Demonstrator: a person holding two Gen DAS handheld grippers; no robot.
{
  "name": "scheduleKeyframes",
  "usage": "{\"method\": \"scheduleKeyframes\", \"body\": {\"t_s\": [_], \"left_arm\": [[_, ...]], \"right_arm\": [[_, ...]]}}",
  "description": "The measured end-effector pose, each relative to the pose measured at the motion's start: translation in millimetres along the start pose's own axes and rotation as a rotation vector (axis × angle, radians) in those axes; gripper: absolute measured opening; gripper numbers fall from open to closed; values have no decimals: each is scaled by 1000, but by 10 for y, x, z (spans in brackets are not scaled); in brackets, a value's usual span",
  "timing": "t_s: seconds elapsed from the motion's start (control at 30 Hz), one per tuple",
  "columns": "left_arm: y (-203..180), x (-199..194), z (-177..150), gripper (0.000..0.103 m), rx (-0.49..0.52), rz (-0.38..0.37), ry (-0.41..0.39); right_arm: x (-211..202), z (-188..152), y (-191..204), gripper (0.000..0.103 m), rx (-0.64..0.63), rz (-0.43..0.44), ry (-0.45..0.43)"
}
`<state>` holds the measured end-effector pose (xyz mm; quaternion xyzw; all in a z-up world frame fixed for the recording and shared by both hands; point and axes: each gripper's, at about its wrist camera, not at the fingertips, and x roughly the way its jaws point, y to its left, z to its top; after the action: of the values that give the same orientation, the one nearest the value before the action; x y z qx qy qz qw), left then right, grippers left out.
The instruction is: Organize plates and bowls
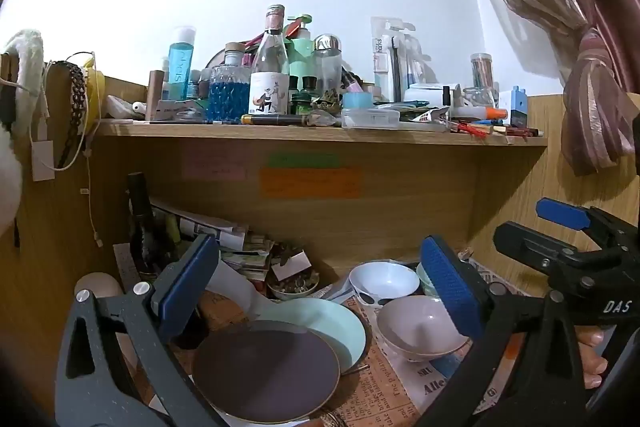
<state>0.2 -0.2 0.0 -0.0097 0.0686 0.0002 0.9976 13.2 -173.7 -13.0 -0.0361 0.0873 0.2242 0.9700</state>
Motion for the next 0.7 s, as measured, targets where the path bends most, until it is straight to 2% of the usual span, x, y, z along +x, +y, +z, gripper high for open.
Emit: {"method": "scheduleKeyframes", "body": {"t_s": [0.2,0.7], "left_arm": [[-3,28,14,103,-1,-1,22],[57,94,-17,103,-3,1,15]], "right_arm": [[46,-10,13,103,-12,3,-9],[-43,-23,16,103,-4,6,-31]]}}
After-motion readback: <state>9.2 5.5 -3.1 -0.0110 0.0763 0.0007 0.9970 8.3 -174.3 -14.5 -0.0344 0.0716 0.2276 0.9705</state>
